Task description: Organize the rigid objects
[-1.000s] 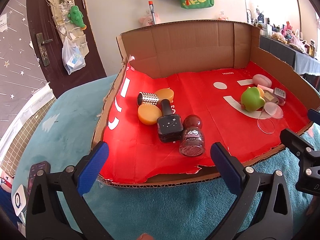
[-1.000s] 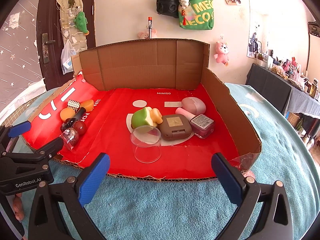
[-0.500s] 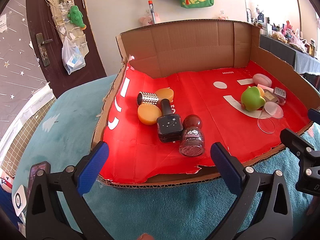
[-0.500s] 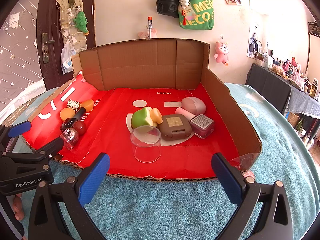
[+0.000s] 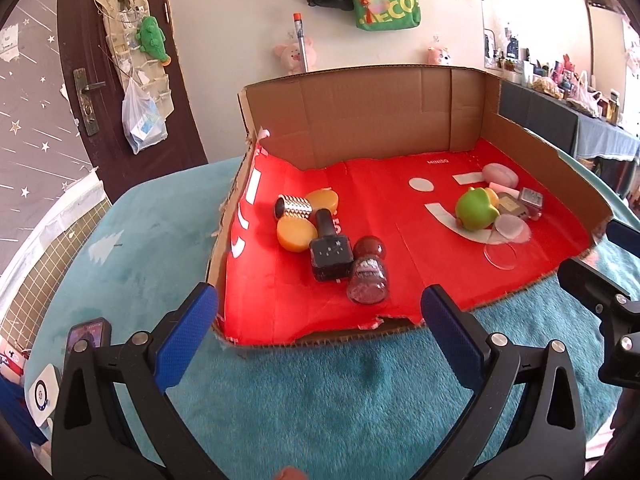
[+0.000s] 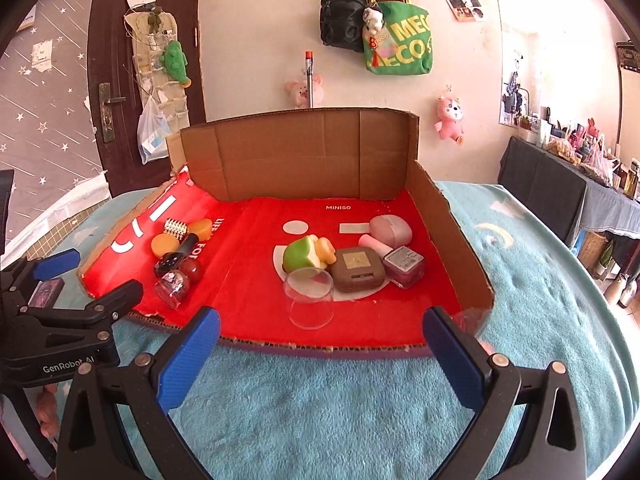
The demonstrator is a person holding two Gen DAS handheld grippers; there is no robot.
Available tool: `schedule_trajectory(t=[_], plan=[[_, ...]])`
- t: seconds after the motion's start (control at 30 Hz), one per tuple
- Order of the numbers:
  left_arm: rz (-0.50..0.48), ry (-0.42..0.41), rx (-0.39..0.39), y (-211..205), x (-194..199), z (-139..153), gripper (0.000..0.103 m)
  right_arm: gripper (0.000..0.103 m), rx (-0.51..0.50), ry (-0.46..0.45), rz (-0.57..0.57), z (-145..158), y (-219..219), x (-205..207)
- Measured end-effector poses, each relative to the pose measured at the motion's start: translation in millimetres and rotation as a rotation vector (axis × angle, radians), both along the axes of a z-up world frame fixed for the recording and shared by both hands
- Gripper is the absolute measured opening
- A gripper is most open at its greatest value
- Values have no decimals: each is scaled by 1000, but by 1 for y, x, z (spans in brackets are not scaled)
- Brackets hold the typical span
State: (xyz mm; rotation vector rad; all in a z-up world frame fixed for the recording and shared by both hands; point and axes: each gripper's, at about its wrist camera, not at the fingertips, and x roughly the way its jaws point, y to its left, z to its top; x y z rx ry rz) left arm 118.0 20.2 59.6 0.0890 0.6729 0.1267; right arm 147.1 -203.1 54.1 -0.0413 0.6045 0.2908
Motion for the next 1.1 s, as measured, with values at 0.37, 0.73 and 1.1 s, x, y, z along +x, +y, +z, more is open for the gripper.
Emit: schedule_trajectory(t=[0.37, 0.73, 1.1], plan=[[-47, 71, -56, -8, -22, -17, 103, 103, 10, 103, 28, -18, -14, -21], [-41, 146, -90, -5, -20, -39, 103, 103, 7, 183, 16, -39, -18, -18], [-50, 170, -110, -6, -17, -45, 103, 103, -7, 206, 17, -46, -15, -13]])
